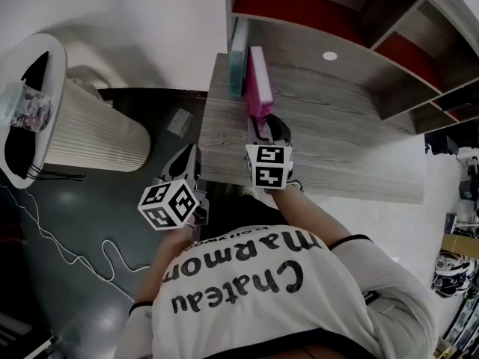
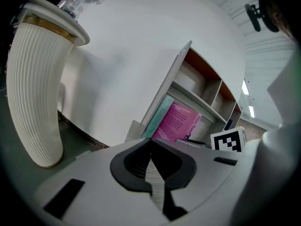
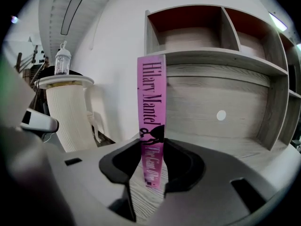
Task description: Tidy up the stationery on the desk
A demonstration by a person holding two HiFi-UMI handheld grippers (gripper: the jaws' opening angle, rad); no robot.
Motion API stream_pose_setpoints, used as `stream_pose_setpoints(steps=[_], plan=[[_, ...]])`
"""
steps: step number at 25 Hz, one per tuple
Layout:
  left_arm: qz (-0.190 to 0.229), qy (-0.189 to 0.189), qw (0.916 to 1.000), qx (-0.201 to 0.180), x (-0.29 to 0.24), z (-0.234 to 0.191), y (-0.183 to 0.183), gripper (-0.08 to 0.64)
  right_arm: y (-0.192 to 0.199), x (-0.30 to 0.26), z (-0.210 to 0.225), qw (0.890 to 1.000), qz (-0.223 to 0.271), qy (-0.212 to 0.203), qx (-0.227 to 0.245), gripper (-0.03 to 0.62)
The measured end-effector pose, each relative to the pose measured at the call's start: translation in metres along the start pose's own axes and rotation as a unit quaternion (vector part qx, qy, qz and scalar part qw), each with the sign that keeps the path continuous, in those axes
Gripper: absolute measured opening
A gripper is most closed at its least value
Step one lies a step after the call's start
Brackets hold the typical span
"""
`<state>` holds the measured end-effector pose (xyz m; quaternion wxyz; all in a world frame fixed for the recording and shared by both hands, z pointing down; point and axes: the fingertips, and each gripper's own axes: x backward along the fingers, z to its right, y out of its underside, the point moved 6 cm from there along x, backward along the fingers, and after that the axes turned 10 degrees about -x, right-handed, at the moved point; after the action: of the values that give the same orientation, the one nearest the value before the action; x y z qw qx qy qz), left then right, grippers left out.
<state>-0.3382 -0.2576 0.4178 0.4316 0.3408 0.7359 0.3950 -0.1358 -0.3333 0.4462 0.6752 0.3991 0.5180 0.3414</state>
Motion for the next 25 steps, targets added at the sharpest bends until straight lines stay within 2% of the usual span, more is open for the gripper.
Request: stream_pose_setpoints(steps=[16,25], plan=[[0.013,-0.026,0.9995,0.012,-0.004,-0.015,-0.016,0.015,-0.01,-0.029,-0.01,1.0,-0.026,-0.011,-0.01,0.17],[0.013,-0.041,0.9989,0.017,-0.012,-0.022,-0.019,0.015,-0.019,-0.05,-0.008,1.0,-0.019,-0.016,-0.01,0.175]])
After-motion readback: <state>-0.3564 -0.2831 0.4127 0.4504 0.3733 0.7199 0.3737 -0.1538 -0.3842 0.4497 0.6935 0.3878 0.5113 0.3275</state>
